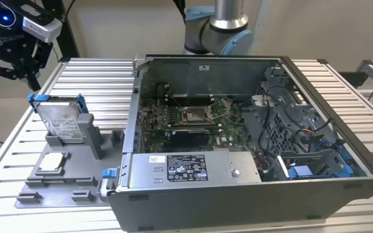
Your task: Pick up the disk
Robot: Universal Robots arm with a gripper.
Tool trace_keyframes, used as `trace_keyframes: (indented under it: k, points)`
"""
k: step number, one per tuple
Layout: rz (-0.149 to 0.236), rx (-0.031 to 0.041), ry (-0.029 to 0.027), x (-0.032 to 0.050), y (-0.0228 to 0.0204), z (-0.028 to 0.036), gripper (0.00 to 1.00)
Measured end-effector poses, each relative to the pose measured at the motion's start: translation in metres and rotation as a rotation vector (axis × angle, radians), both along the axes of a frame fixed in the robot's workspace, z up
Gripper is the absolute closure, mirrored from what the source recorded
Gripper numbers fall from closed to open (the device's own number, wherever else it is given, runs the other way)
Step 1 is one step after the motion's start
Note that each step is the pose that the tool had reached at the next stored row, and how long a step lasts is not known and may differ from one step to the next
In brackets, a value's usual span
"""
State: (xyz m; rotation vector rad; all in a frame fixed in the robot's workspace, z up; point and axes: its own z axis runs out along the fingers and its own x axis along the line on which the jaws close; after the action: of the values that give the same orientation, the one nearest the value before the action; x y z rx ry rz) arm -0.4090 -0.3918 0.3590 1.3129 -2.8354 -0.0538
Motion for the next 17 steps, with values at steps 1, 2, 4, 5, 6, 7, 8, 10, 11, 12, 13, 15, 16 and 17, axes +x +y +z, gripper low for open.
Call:
trace_keyframes:
  k: [1,2,4,5,6,7,8,10,11,12,13,15,16,17]
  points:
    - [0.017,0.0,-0.0001,0.0,0.0,0.0,1.0]
    - [0.035,0.0,0.0,0.0,0.0,0.0,1.0]
    - [0.073,0.0,0.0,0.0,0.0,0.0,1.0]
    - [0.09,0.0001,-0.0001,0.0,0.0,0.0,1.0]
    - [0.109,0.0,0.0,0.0,0.0,0.0,1.0]
    - [0.128,0.0,0.0,0.0,0.0,0.0,1.0]
    - [0.144,0.0,-0.0001,0.0,0.0,0.0,1.0]
    - [0.182,0.0,0.0,0.0,0.0,0.0,1.0]
    - [0.2,0.0,0.0,0.0,0.0,0.0,1.0]
    - [0.218,0.0,0.0,0.0,0.0,0.0,1.0]
    - [0.236,0.0001,0.0,0.0,0.0,0.0,1.0]
    - [0.272,0.0,0.0,0.0,0.0,0.0,1.0]
    - [0.29,0.0,0.0,0.0,0.0,0.0,1.0]
    - [0.31,0.0,0.0,0.0,0.0,0.0,1.0]
